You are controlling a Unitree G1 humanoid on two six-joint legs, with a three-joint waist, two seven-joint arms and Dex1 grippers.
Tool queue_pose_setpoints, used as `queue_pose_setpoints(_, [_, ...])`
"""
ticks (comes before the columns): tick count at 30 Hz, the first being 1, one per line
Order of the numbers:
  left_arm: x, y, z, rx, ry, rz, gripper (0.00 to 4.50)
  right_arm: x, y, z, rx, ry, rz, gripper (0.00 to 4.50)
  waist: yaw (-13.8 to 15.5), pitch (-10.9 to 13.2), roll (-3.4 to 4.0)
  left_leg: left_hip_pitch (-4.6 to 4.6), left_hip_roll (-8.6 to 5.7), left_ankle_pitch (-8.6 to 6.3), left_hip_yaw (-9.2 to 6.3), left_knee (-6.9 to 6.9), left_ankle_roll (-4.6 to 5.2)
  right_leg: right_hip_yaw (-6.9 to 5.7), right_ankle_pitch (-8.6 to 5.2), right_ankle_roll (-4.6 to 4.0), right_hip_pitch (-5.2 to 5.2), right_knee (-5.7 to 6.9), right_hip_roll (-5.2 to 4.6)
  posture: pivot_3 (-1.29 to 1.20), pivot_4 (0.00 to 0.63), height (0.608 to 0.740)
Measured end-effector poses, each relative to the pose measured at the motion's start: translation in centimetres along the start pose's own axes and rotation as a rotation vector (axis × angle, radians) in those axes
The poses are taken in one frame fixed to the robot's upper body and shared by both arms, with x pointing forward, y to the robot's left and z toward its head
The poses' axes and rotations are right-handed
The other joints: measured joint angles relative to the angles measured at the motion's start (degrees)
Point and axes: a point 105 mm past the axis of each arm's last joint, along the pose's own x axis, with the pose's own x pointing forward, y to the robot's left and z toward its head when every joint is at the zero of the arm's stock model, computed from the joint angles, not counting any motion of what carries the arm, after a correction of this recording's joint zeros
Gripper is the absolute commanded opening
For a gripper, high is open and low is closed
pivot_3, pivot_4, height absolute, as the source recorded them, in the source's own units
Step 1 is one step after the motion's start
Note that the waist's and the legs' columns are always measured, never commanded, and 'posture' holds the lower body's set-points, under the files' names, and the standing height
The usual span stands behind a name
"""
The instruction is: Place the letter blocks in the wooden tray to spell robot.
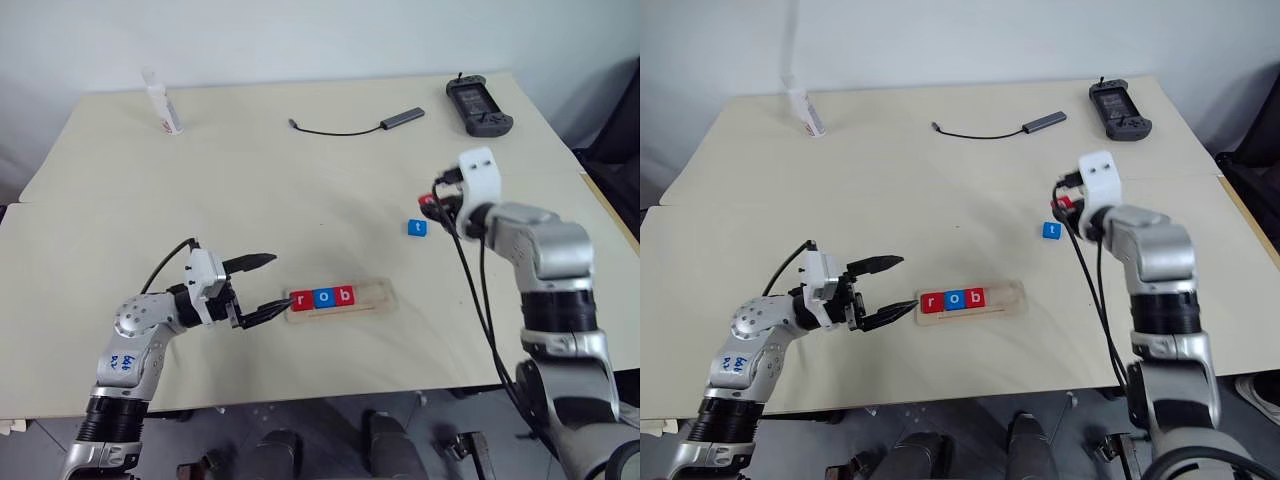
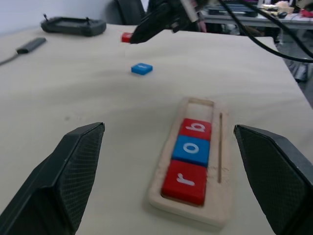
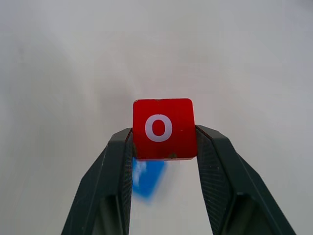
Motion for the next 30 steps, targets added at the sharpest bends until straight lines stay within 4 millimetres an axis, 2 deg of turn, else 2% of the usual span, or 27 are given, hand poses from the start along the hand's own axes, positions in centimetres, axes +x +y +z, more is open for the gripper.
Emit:
queue_pose_setpoints(3, [0.5, 0.2, 0.3, 0.000, -0.001, -0.036, 4.50, -2.9, 0.4, -3.6, 0.029, 0.074, -0.016, 1.44, 0.64, 0.00, 0.01, -0.01, 0.02, -0.01, 0.03, 0.02, -0.02, 0.01, 0.00, 0.00, -0.01, 0.00, 0.01, 0.00, 0.150, 0.740])
queue_pose_setpoints(5, [0.7, 0.4, 0.4, 0.001, -0.002, -0.050, 4.50, -4.6, 1.3, -5.7, 0.065, 0.111, -0.011, 1.44, 0.71, 0.00, 0.01, 0.01, 0.05, -0.03, 0.11, 0.05, -0.04, 0.04, 0.00, 0.01, -0.01, 0.01, 0.04, 0.00, 0.150, 0.740])
queue_pose_setpoints(8, [1.0, 0.6, 0.4, -0.003, -0.002, -0.071, 4.50, -6.5, 3.1, -8.1, 0.092, 0.149, 0.007, 1.44, 0.99, -0.01, 0.01, 0.05, 0.04, -0.03, 0.17, 0.07, -0.04, 0.09, 0.01, 0.03, 0.00, 0.04, 0.05, 0.00, 0.150, 0.740])
queue_pose_setpoints(10, [1.0, 0.5, 0.3, -0.008, 0.000, -0.081, 4.50, -7.0, 3.7, -8.8, 0.090, 0.158, 0.008, 1.44, 1.05, -0.01, 0.01, 0.05, 0.02, -0.03, 0.22, 0.10, -0.03, 0.14, 0.04, 0.07, 0.00, 0.04, 0.04, 0.00, 0.150, 0.740])
queue_pose_setpoints(11, [1.0, 0.4, 0.3, -0.008, 0.000, -0.089, 4.50, -7.2, 3.9, -9.0, 0.089, 0.157, 0.002, 1.44, 1.12, -0.01, 0.01, 0.08, 0.03, -0.03, 0.22, 0.10, -0.03, 0.14, 0.04, 0.07, 0.02, 0.03, 0.04, 0.00, 0.150, 0.740])
queue_pose_setpoints(16, [1.2, 0.6, 0.5, -0.002, -0.004, -0.103, 4.50, -6.6, 5.5, -8.8, 0.164, 0.092, 0.021, 3.16, 1.04, -0.02, -0.01, 0.16, 0.04, -0.03, 0.25, 0.08, -0.04, 0.17, 0.04, 0.07, 0.05, 0.04, 0.06, 0.00, 0.150, 0.740])
queue_pose_setpoints(20, [1.1, 0.5, 0.4, -0.007, -0.002, -0.097, 4.50, -6.8, 4.6, -7.7, 0.082, 0.064, 0.038, 4.45, 1.11, -0.02, -0.01, 0.16, 0.01, -0.06, 0.25, 0.07, 0.02, 0.17, 0.04, 0.07, 0.06, 0.02, 0.04, 0.00, 0.150, 0.740])
queue_pose_setpoints(24, [0.9, 0.3, 0.1, -0.014, 0.001, -0.088, 4.50, -7.9, 3.9, -6.4, -0.069, 0.032, 0.161, 4.45, 1.20, -0.02, -0.02, 0.15, 0.02, -0.09, 0.26, 0.03, 0.06, 0.13, 0.04, 0.07, 0.10, -0.09, 0.06, 0.00, 0.150, 0.740])
queue_pose_setpoints(27, [0.4, 0.2, -0.1, -0.007, 0.004, -0.073, 4.50, -9.0, 3.0, -6.6, -0.343, 0.071, 0.355, 4.45, 1.30, -0.01, -0.03, 0.19, 0.03, -0.17, 0.46, 0.02, 0.19, 0.14, 0.07, 0.13, 0.18, -0.21, 0.04, 0.00, 0.150, 0.740])
queue_pose_setpoints(30, [0.3, 0.1, -0.1, -0.001, 0.004, -0.066, 4.50, -8.4, 2.2, -6.1, -0.487, 0.032, 0.510, 4.45, 0.89, 0.06, -0.24, 0.30, 0.13, -0.21, 0.74, 0.05, 0.17, 0.09, 0.12, 0.24, 0.22, -0.42, 0.05, 0.00, 0.150, 0.740])
